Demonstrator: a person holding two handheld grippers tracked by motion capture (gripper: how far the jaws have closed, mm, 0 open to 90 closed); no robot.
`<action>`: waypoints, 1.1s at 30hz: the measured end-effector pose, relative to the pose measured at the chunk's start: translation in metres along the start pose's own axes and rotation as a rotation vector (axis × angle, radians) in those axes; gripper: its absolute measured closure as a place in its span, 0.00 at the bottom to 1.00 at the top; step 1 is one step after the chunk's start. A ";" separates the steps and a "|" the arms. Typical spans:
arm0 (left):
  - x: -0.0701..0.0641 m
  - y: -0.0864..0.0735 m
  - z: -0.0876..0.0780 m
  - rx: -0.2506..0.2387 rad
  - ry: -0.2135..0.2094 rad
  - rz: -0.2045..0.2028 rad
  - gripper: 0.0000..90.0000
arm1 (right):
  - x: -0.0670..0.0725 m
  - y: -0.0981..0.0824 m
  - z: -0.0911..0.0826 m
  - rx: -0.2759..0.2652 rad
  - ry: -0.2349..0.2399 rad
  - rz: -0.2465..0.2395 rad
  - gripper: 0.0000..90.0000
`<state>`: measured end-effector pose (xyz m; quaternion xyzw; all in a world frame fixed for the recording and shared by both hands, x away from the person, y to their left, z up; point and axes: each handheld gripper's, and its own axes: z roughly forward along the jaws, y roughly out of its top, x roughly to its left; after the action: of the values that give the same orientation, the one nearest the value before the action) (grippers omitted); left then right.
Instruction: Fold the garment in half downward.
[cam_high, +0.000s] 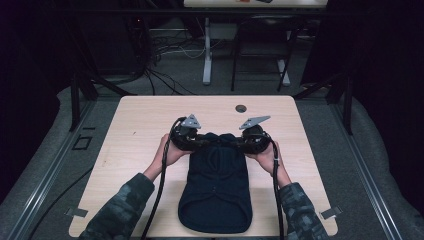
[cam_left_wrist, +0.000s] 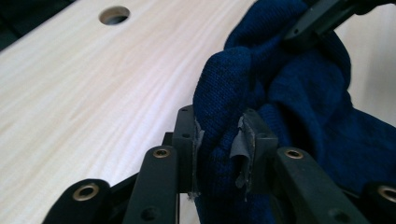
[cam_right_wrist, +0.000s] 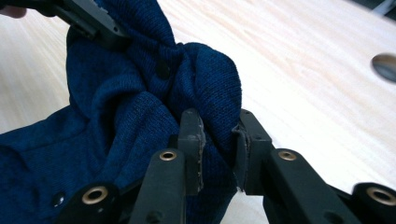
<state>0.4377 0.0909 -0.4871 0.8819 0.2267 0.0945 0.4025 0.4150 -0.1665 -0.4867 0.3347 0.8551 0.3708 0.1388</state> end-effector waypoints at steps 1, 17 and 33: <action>0.001 -0.001 -0.001 0.008 -0.009 0.000 0.78 | 0.003 -0.001 -0.001 -0.015 -0.011 -0.022 0.83; -0.004 0.009 -0.015 -0.061 0.065 0.041 0.81 | 0.020 0.003 -0.008 -0.143 -0.205 -0.204 0.83; -0.014 -0.008 -0.009 0.000 -0.024 0.023 0.71 | 0.027 -0.016 -0.005 -0.165 -0.175 -0.226 0.84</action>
<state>0.4195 0.0949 -0.4864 0.8855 0.2119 0.0886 0.4039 0.3853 -0.1589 -0.4947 0.2549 0.8385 0.3913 0.2808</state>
